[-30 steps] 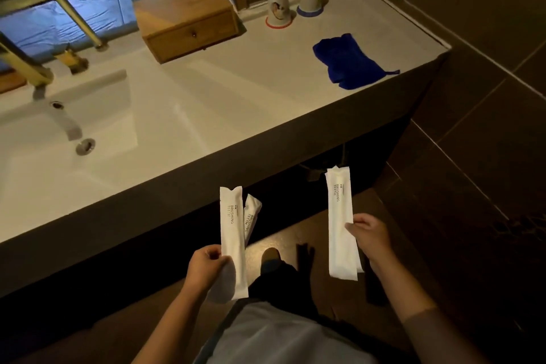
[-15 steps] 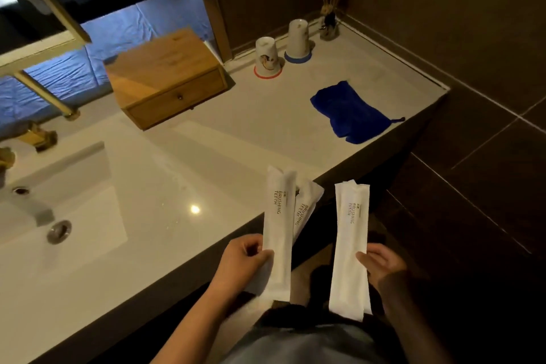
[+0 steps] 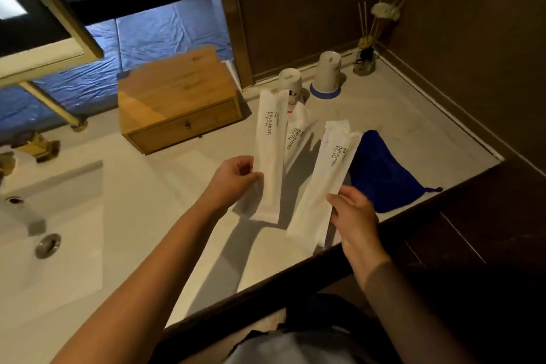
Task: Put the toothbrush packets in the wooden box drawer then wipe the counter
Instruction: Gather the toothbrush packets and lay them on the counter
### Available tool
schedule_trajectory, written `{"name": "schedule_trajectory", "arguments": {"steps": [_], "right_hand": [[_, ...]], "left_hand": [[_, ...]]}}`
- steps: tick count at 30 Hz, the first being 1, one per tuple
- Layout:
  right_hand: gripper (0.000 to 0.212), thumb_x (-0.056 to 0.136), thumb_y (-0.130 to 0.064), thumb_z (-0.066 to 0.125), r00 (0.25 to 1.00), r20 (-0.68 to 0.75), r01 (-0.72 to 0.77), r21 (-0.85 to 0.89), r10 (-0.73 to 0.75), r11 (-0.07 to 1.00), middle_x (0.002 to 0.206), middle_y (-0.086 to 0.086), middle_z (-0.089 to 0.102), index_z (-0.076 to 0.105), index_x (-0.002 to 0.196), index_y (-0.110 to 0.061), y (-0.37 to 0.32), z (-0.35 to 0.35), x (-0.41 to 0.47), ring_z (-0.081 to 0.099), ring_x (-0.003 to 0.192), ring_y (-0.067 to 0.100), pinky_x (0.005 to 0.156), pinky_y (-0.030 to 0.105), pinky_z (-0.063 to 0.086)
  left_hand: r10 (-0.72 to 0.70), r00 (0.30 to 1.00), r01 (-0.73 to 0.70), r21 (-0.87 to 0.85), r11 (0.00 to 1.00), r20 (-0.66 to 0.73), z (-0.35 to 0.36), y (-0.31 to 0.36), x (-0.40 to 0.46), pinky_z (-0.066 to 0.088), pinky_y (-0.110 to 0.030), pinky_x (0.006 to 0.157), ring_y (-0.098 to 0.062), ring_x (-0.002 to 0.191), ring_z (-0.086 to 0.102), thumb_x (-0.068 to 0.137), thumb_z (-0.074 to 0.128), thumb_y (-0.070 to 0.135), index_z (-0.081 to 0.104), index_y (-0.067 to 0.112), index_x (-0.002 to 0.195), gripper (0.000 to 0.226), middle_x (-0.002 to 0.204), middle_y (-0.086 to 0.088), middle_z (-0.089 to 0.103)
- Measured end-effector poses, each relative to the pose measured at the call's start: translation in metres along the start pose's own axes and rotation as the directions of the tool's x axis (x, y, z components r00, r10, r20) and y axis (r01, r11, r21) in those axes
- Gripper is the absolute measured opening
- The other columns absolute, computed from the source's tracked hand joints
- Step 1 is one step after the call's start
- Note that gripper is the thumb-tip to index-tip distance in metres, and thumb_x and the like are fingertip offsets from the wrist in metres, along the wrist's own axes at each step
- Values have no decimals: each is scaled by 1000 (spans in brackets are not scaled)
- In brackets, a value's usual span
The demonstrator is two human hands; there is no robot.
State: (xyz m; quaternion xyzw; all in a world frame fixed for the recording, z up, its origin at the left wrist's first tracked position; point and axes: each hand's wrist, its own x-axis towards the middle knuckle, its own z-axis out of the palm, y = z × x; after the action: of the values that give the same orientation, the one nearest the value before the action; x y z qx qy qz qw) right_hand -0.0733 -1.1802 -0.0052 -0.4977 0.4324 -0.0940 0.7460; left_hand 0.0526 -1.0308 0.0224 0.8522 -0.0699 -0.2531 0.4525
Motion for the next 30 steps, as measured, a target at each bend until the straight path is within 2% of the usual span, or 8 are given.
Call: {"name": "schedule_trajectory", "arguments": {"steps": [4,10,14,19,21,23,26,30], "right_hand": [[21,86,3,56,996,-58,-63,64,67,996,94,9,67,61,78,-16,-30,28,58,61,90,26,82,40,53],[19,84,7,52,979,-161,-90,219,126,972,95,16,65,61,78,-8,-46,55,110,59,72,20,70,31,53],[26,90,4,43,964,-179,-147,267,199,952,124,32,54,55,112,4,-55,63,126,58,107,41,88,41,49],[32,89,2,43,994,-46,-101,52,103,994,108,15,58,50,121,0,-51,54,115,57,102,34,88,42,47],[42,88,-1,49,997,71,-1,-214,17,977,108,8,50,44,130,-6,-46,41,110,54,108,33,92,40,45],[47,84,-7,58,969,145,248,-559,-201,791,115,7,52,49,130,-13,-44,26,103,53,109,28,92,37,47],[61,66,-21,76,748,289,458,-876,-597,151,131,17,54,57,123,-17,-45,12,115,49,118,36,90,50,49],[85,75,-57,60,831,470,418,-880,-296,-225,158,14,6,19,145,-34,-56,18,151,2,144,38,112,59,13]], "left_hand": [[21,1000,-22,150,988,13,5,47,63,46,-42,96,-19,103,59,87,59,11,61,14,114,27,112,-4,63],[64,977,-142,399,906,202,16,88,135,42,-39,100,-24,116,55,88,54,12,55,16,123,35,123,-7,60],[53,949,-209,497,842,310,29,96,168,37,-44,107,-27,122,49,90,50,13,49,16,130,40,131,-10,54],[127,925,-315,539,781,357,45,88,184,37,-39,107,-28,127,47,92,51,16,39,16,138,48,138,-13,48],[219,911,-385,529,756,351,48,79,176,37,-40,108,-26,131,43,89,55,25,33,19,142,58,145,-9,42],[340,873,-488,586,647,351,47,63,163,36,-42,110,-25,137,34,84,56,45,26,24,145,71,152,-6,30],[351,816,-577,679,453,459,44,33,146,12,-52,116,-26,147,1,76,44,71,6,35,148,88,160,-3,1],[245,818,-575,757,310,520,54,1,146,-5,-57,114,-25,142,-26,79,32,75,-13,42,144,86,153,2,-30]]}}
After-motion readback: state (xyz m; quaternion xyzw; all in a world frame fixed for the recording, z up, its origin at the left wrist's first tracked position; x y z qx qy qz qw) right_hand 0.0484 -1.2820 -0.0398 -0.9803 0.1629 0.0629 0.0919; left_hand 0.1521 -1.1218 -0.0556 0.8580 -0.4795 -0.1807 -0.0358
